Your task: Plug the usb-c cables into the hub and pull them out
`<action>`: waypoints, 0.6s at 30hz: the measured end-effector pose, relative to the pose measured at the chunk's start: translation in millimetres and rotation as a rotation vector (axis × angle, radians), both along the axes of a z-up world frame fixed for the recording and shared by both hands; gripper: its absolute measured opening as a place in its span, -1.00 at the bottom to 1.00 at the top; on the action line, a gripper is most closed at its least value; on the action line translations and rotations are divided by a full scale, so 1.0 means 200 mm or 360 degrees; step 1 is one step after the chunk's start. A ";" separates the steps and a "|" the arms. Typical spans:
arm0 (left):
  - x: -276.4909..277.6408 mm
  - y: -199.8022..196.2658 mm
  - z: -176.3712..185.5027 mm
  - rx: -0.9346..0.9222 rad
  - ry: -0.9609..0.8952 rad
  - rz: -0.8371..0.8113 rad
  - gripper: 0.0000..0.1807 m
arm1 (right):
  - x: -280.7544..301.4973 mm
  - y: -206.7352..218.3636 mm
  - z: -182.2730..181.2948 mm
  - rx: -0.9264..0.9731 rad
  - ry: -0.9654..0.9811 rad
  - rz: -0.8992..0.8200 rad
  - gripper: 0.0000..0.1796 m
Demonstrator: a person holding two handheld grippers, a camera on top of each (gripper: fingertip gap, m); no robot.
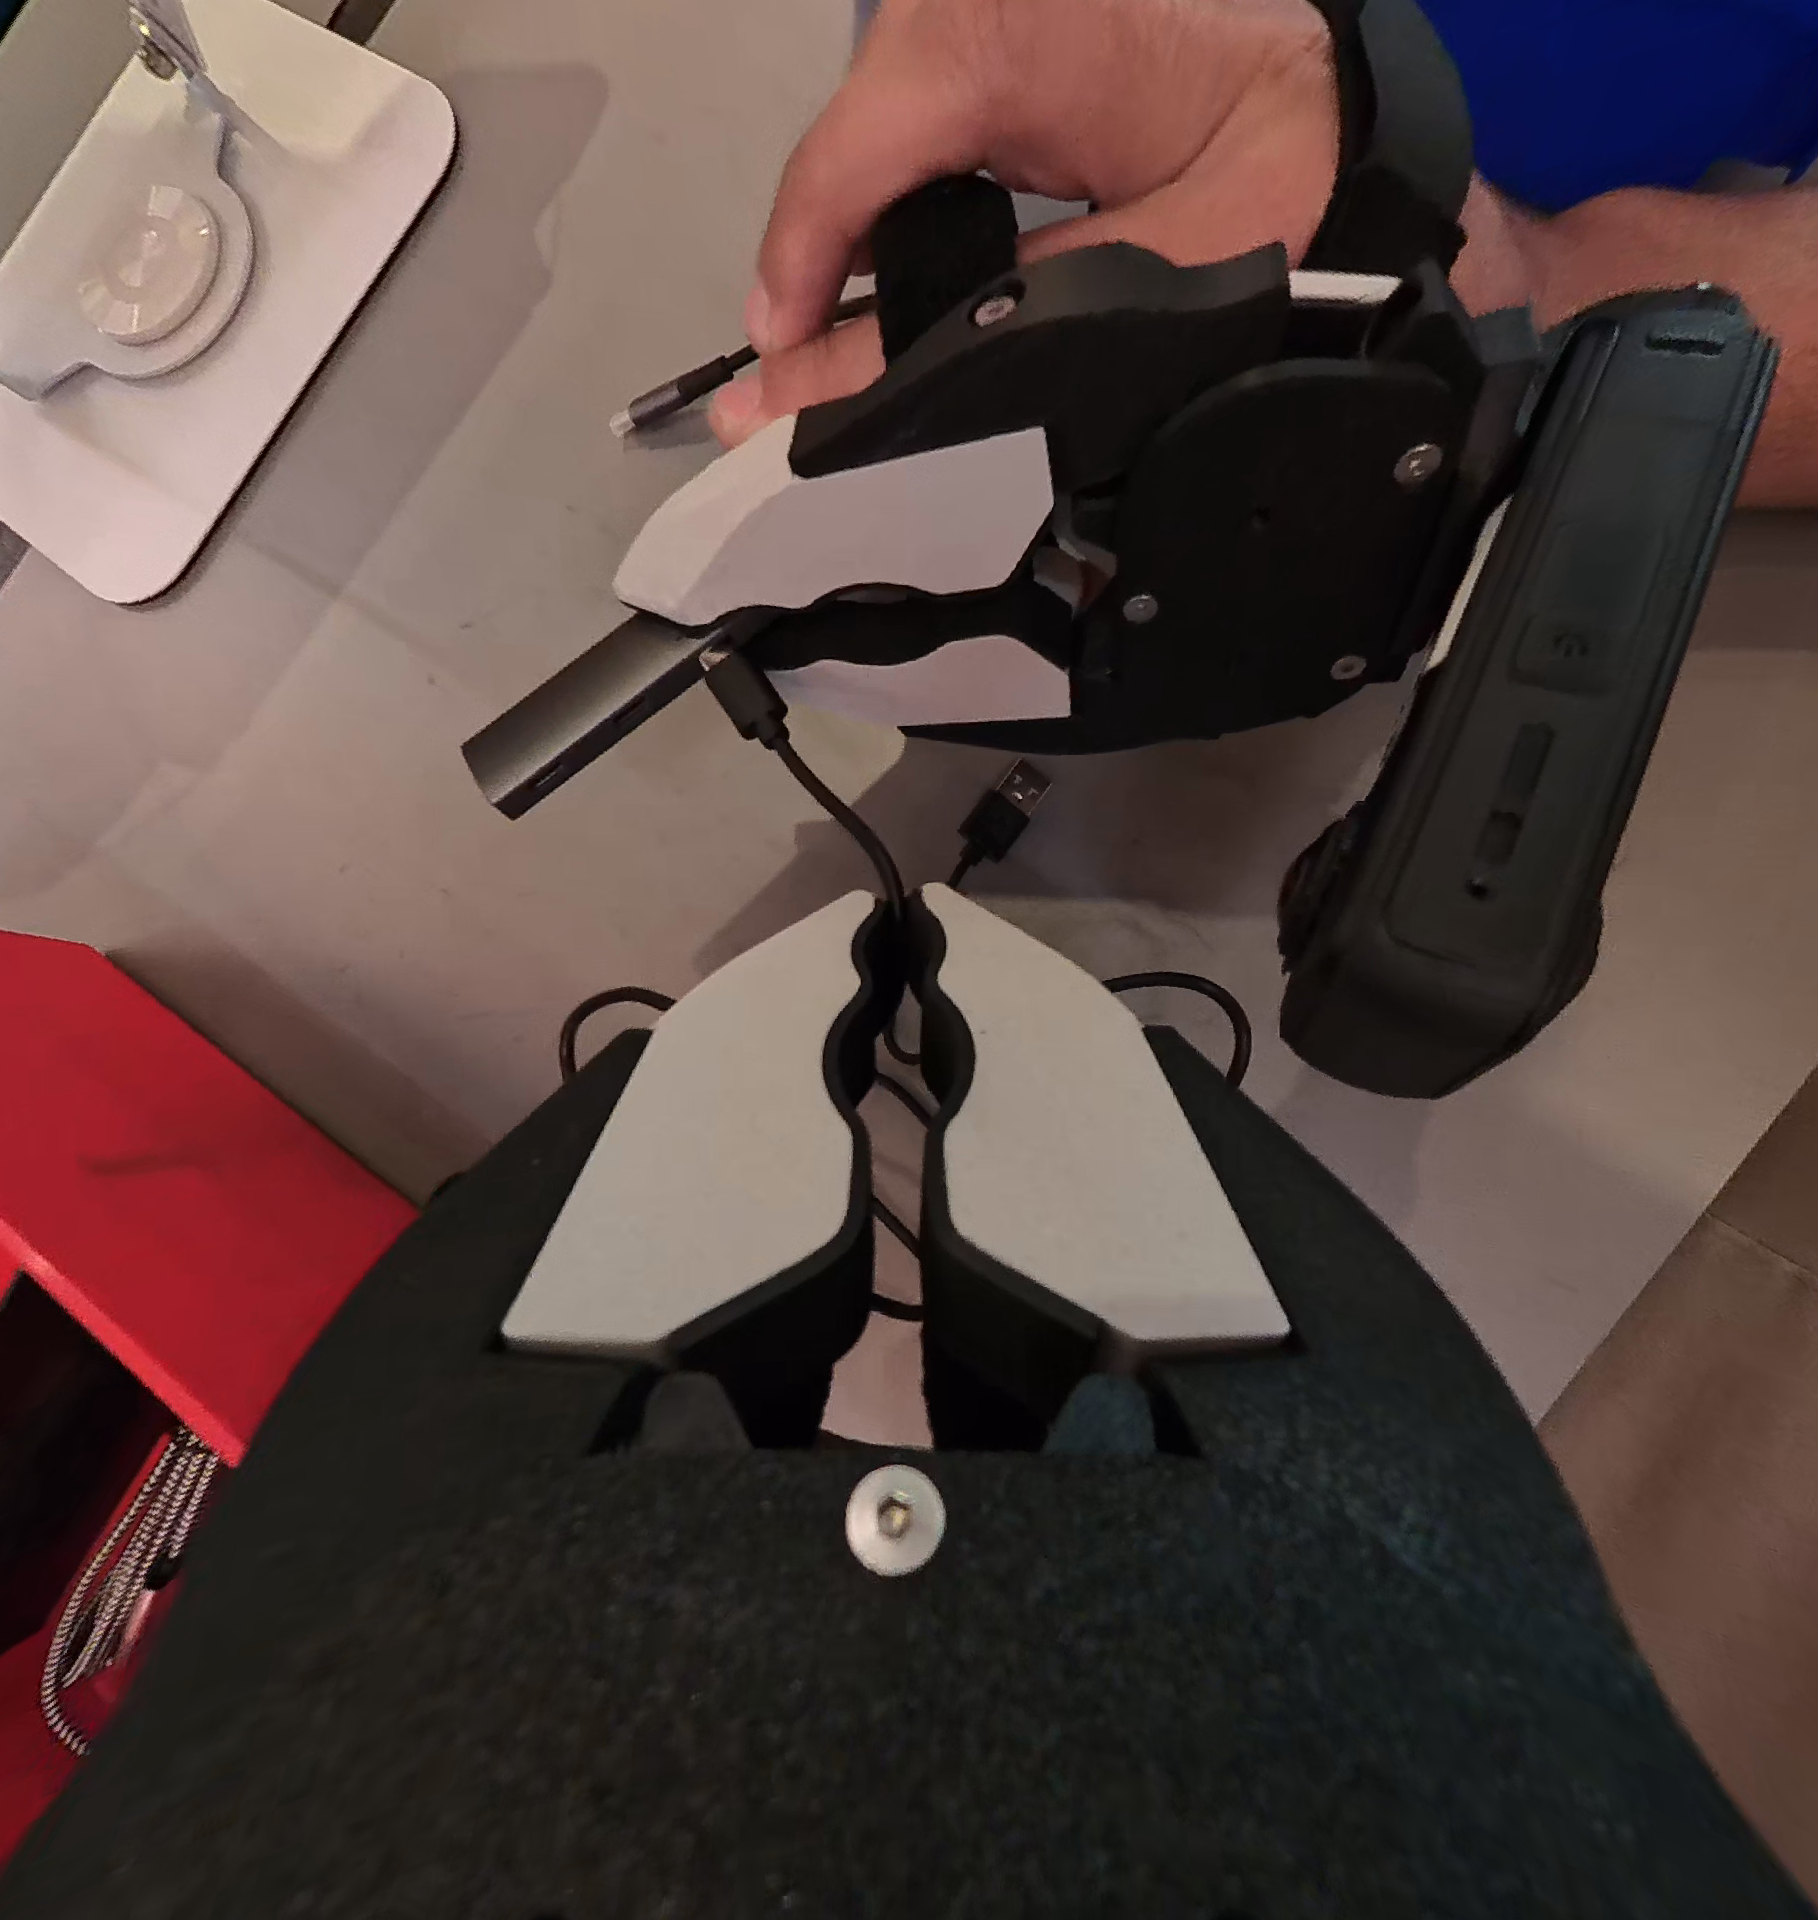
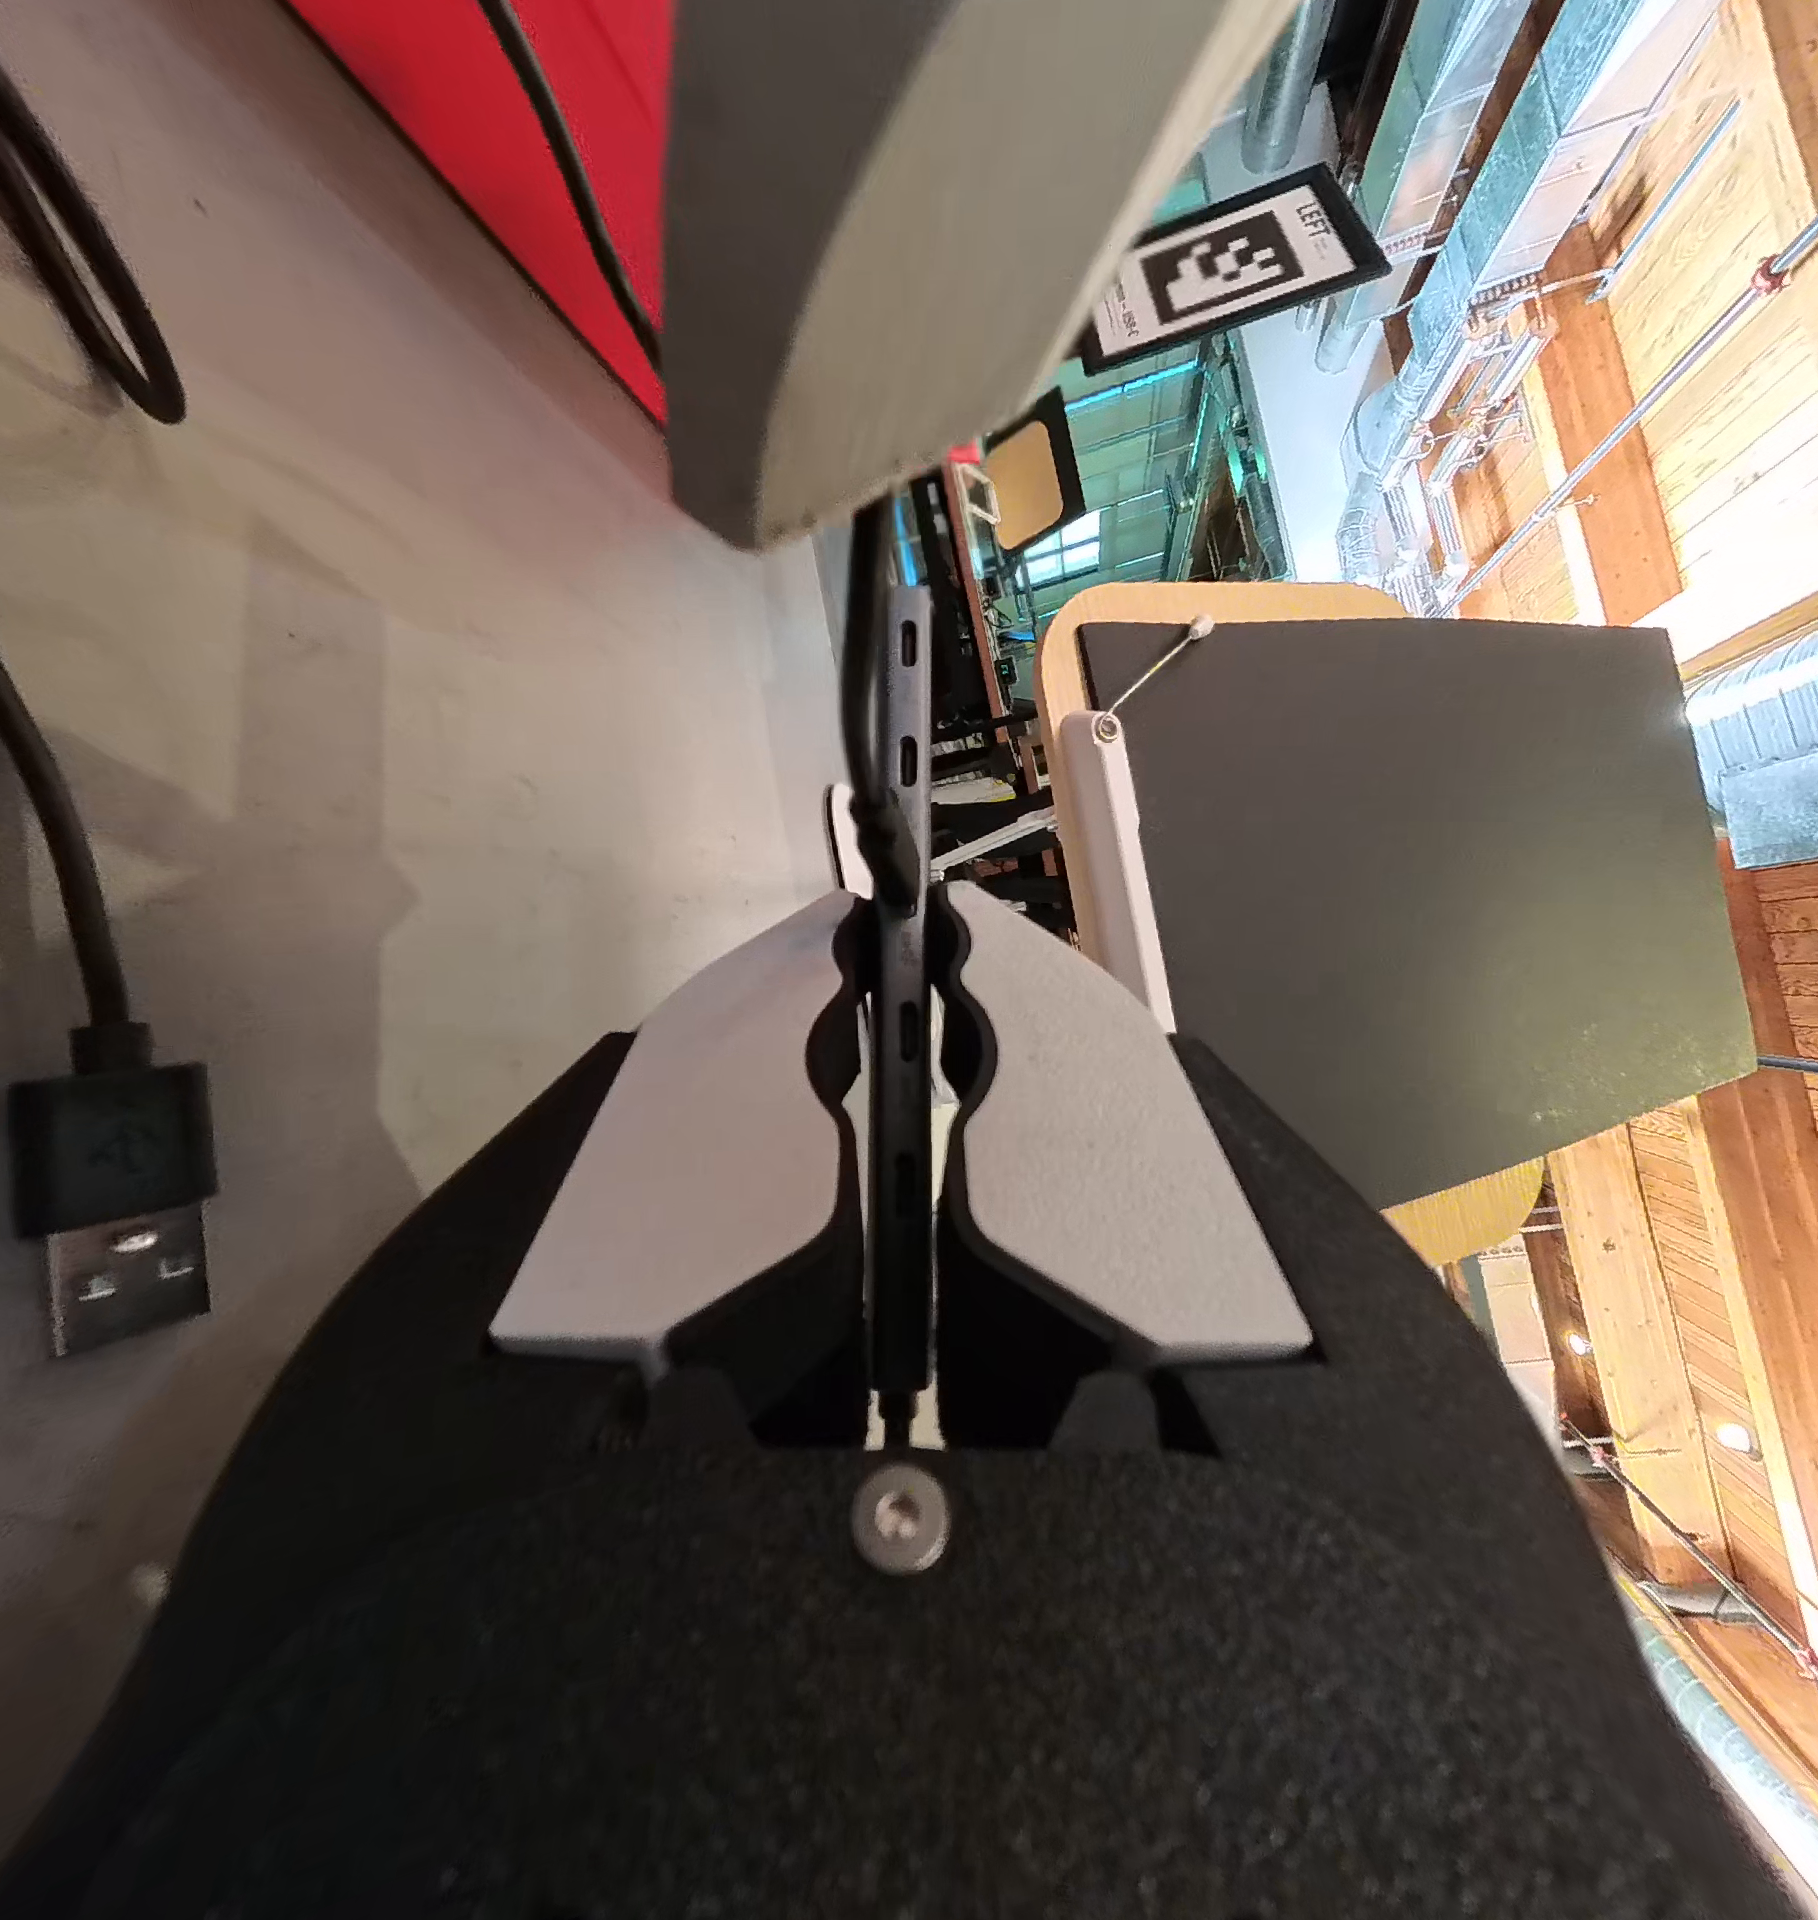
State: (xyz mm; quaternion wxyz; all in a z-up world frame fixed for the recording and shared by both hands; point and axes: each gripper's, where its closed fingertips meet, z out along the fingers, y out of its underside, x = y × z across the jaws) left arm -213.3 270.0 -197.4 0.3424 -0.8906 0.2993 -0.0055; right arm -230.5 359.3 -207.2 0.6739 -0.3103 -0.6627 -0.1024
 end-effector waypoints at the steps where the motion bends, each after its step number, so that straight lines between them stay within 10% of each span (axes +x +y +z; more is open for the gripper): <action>1: 0.00 0.00 0.00 -0.0008 -0.0002 0.0006 -0.98 | 0.00 0.00 0.00 0.0003 -0.0003 -0.0002 -0.90; 18: -0.01 0.09 0.06 0.0195 -0.0284 0.0156 -0.98 | 0.01 0.02 -0.01 -0.0032 -0.0005 -0.0049 -0.89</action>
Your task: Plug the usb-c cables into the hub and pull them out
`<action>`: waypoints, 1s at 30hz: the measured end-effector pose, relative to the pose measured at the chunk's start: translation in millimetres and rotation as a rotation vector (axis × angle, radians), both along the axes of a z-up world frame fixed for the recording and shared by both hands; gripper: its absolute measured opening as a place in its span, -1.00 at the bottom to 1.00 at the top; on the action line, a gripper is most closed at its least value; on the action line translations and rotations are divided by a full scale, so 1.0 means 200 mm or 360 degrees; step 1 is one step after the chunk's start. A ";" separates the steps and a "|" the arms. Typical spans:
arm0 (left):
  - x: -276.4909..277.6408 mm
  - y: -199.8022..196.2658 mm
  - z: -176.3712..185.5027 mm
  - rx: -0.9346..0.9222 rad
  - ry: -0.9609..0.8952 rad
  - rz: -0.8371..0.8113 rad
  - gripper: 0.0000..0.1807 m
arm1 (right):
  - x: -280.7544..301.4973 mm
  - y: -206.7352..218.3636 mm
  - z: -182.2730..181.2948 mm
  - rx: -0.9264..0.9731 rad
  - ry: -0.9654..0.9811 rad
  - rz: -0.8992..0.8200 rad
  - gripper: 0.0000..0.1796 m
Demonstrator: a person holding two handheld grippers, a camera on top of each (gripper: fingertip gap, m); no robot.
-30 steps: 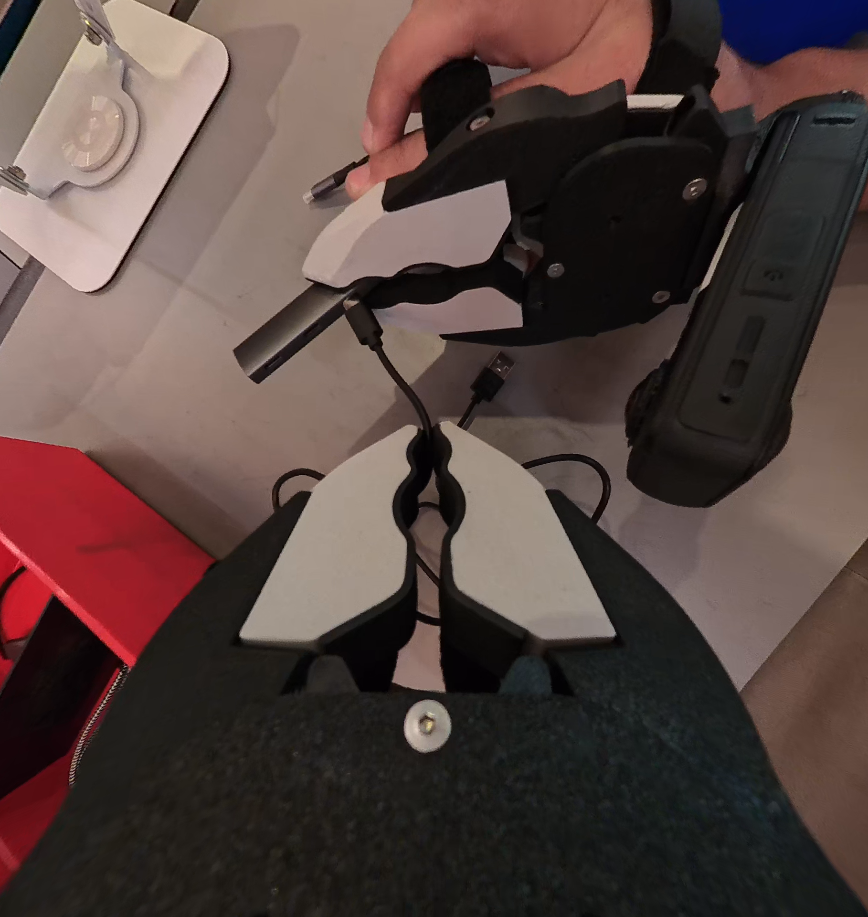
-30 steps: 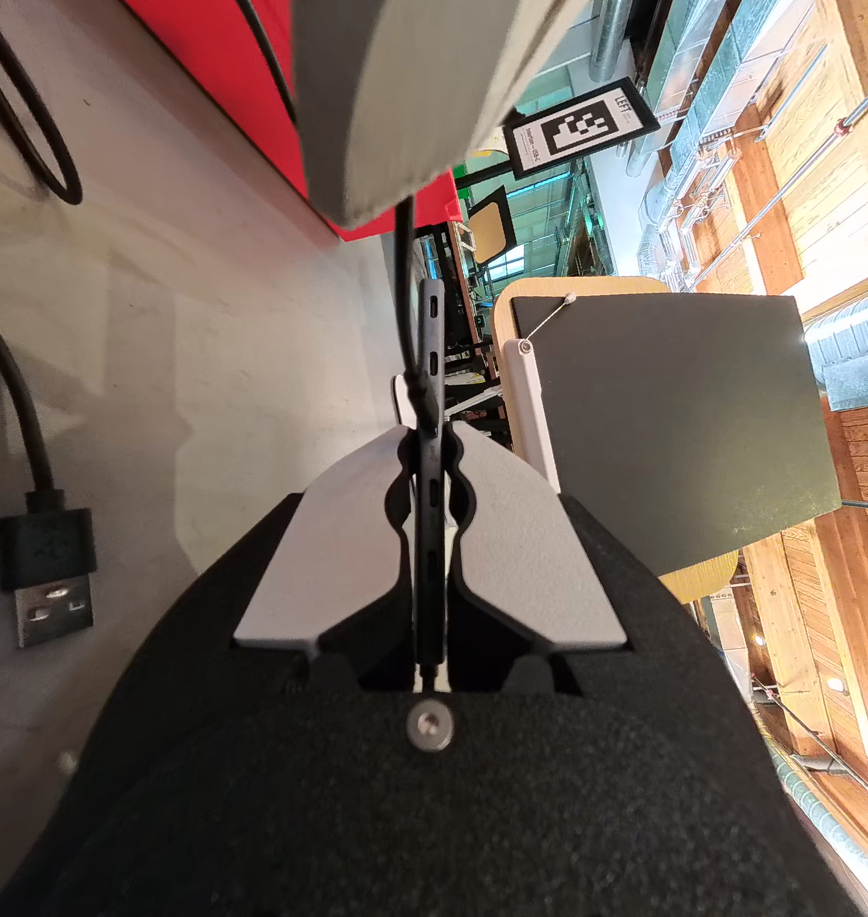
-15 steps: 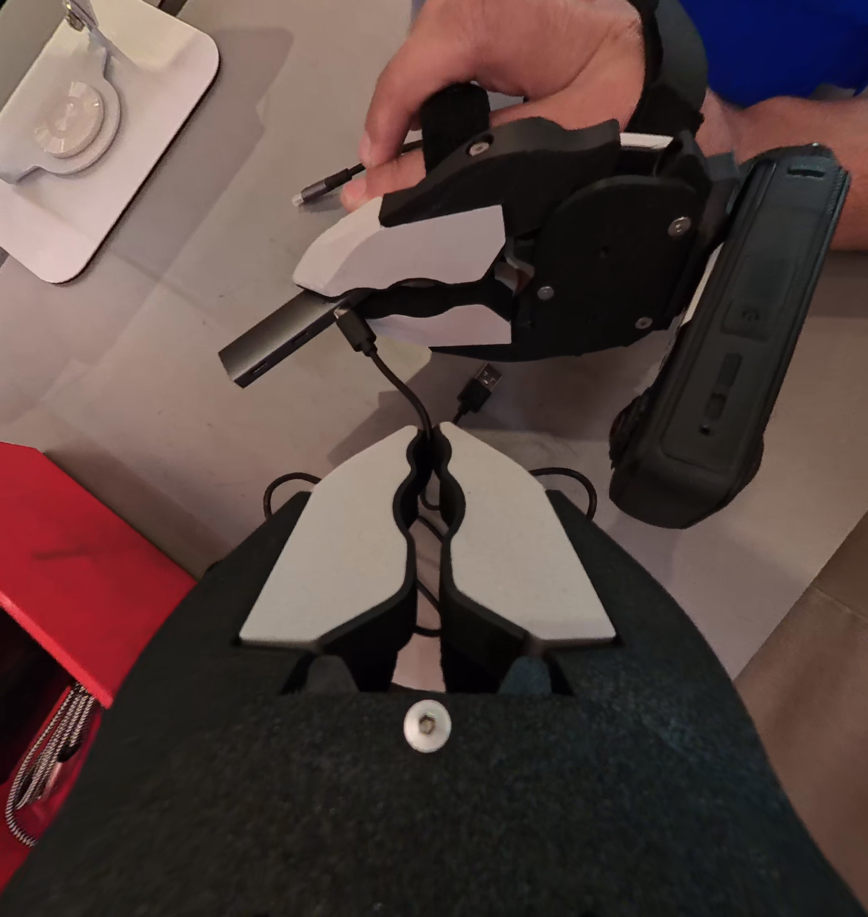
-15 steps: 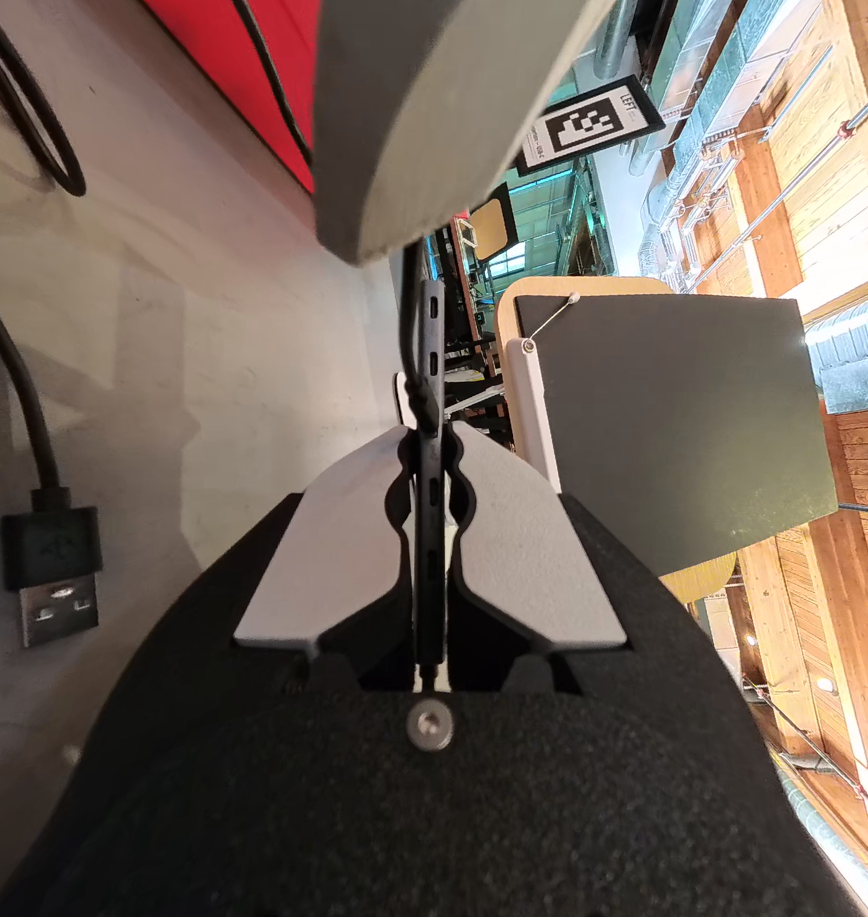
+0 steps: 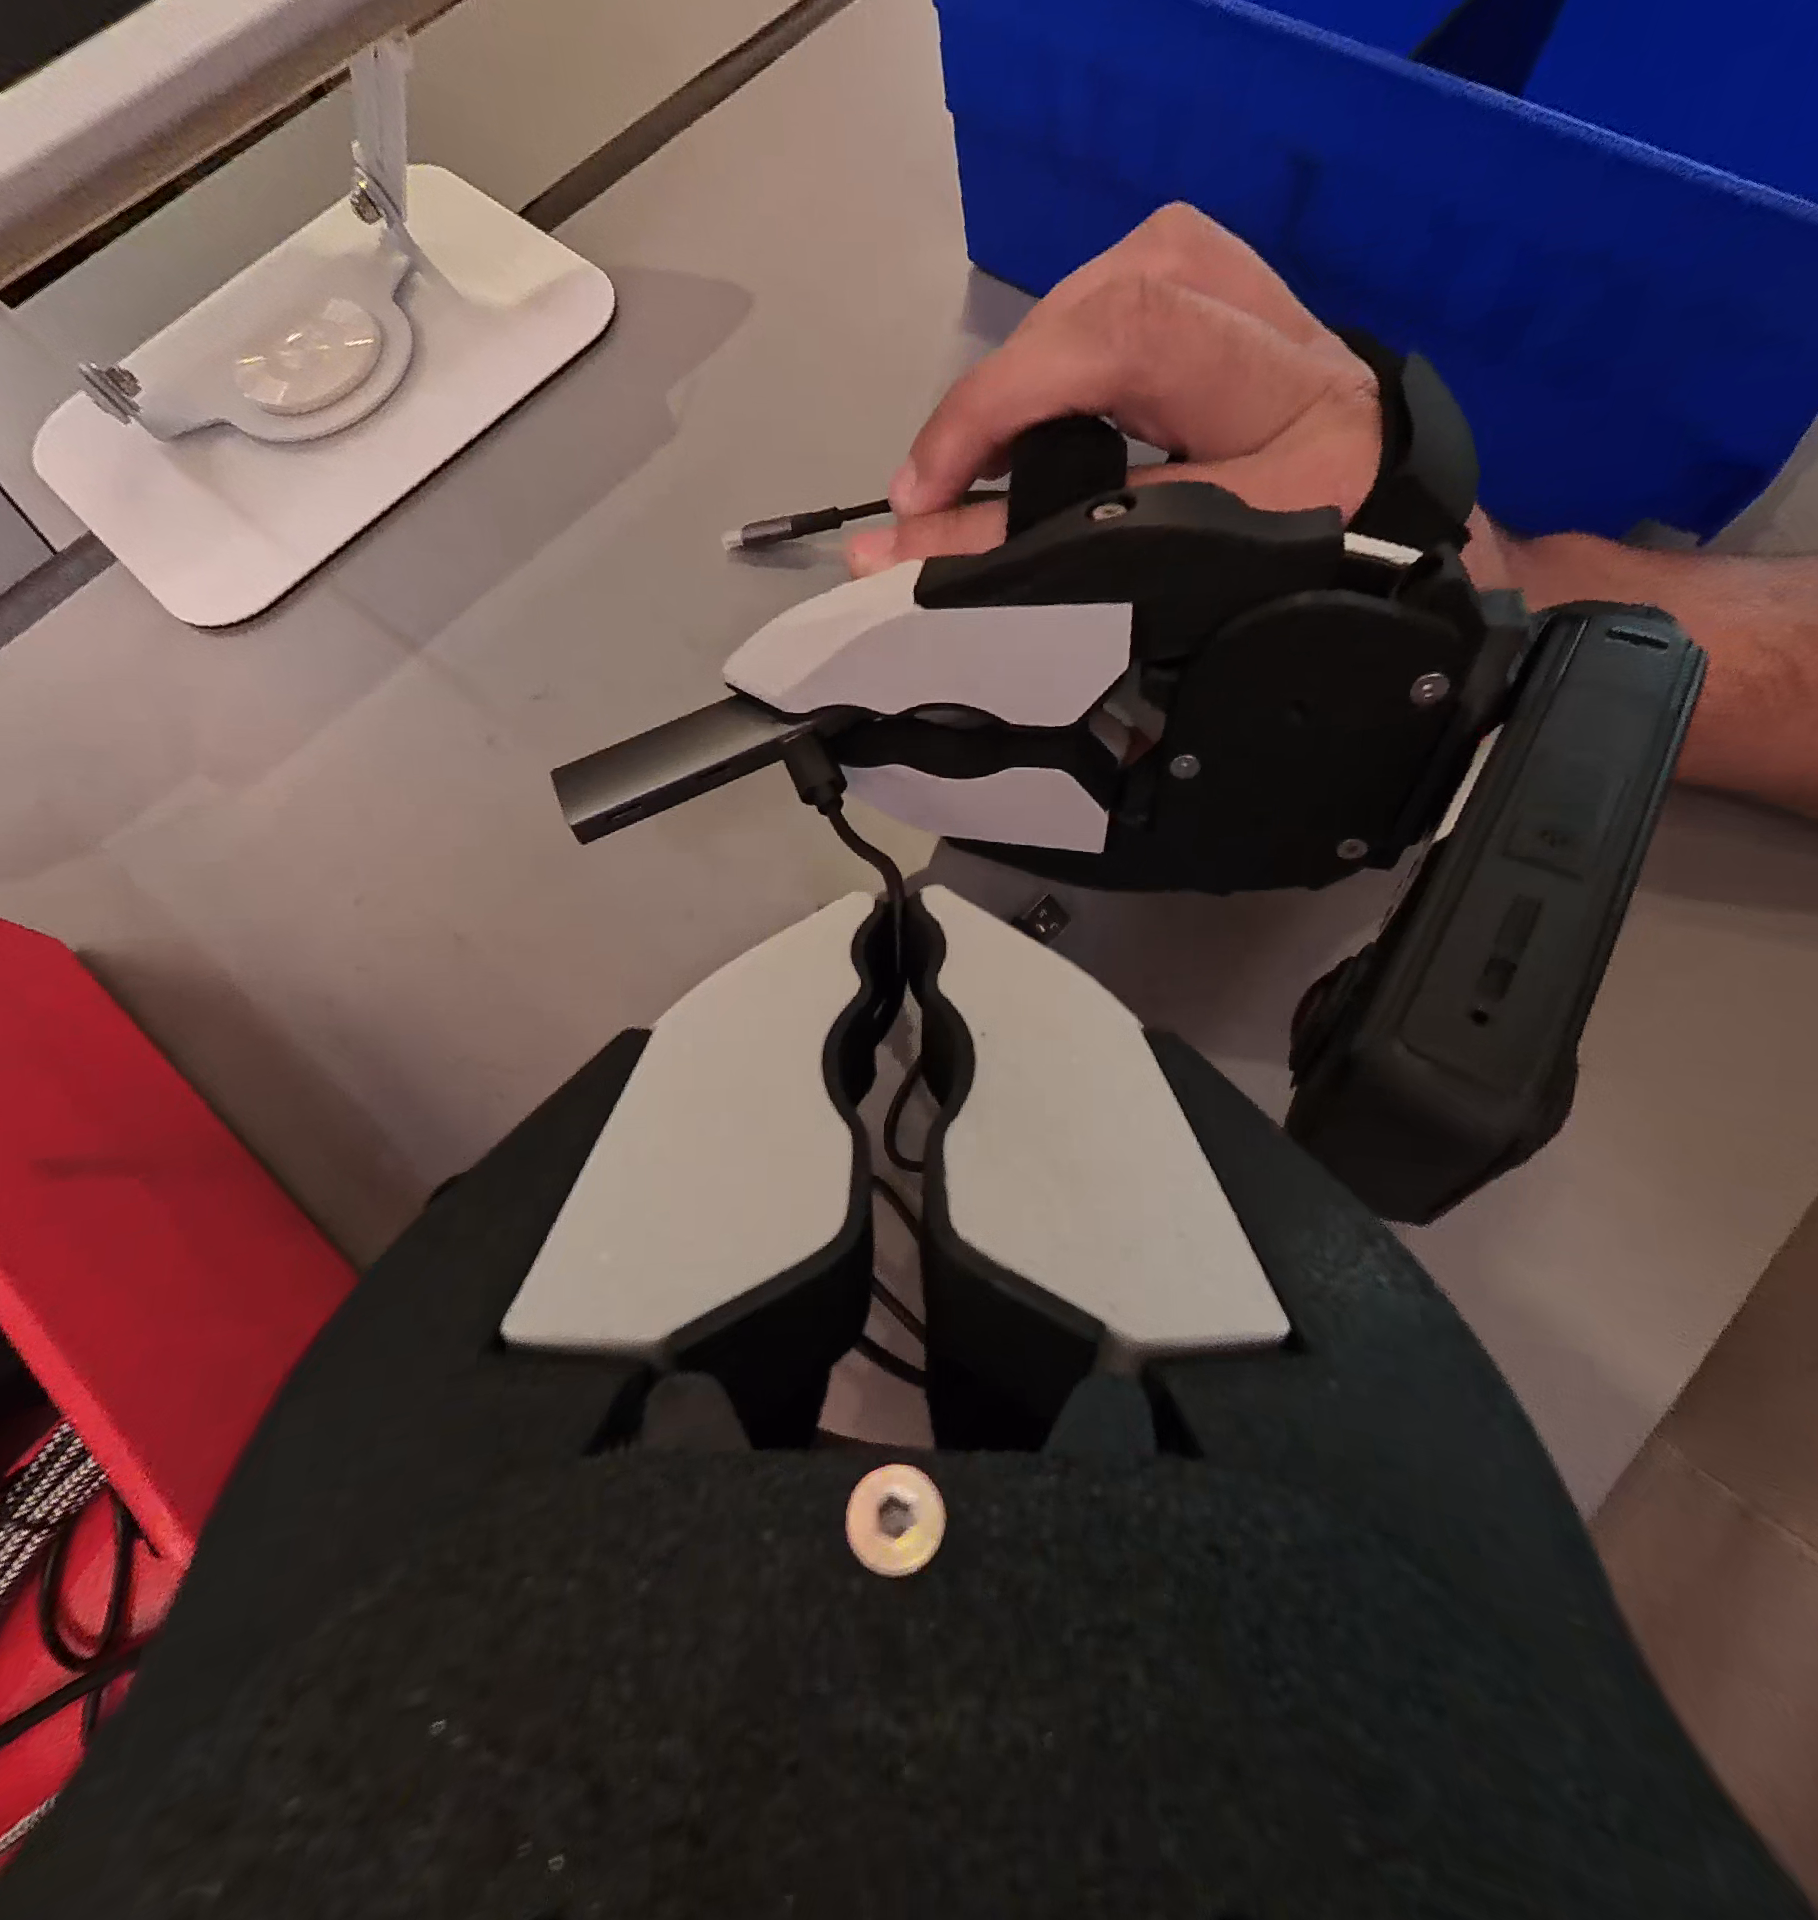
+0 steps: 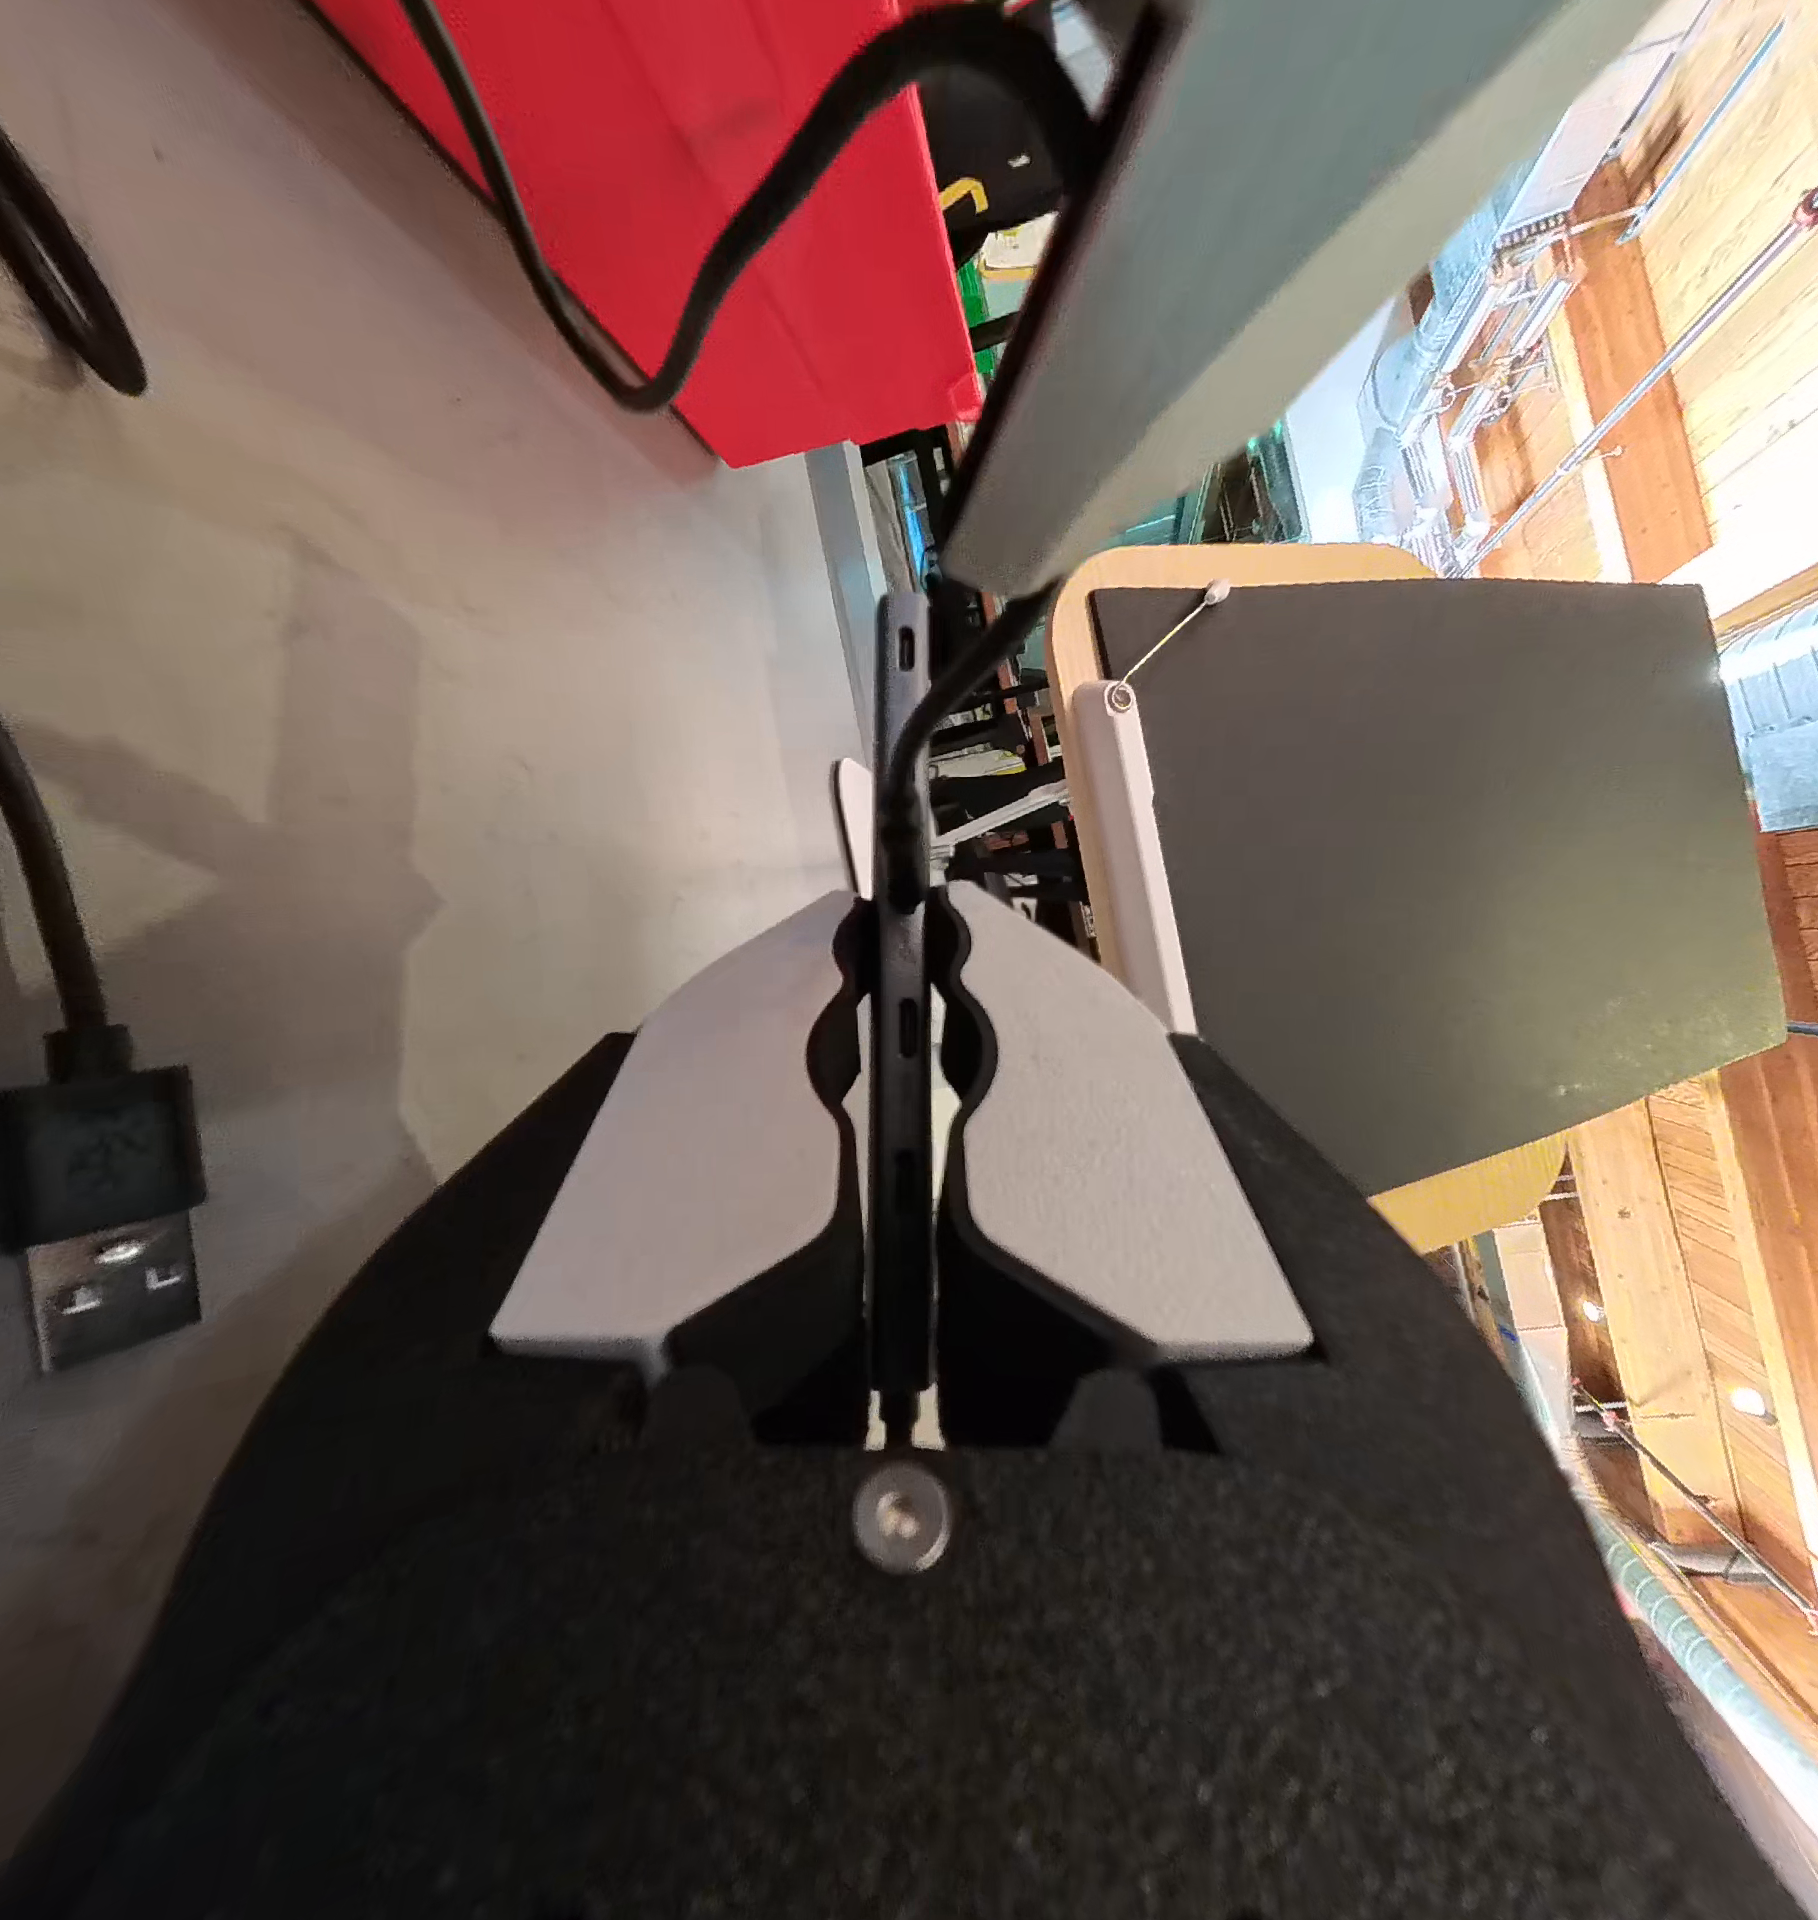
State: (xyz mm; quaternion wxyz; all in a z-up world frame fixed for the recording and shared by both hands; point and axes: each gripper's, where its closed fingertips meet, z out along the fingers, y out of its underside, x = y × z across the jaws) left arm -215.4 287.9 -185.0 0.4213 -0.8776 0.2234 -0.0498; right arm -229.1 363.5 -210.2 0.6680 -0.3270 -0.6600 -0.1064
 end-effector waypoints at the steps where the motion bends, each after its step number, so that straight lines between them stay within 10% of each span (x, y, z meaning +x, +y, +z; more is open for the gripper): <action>1: -0.01 0.01 0.00 0.0017 0.0013 0.0019 -0.98 | 0.00 0.00 0.00 -0.0003 0.0003 -0.0001 -0.89; 30: -0.04 0.10 -0.08 0.0334 0.0026 0.0174 -0.94 | -0.03 -0.10 0.05 0.0052 0.0102 0.0021 -0.90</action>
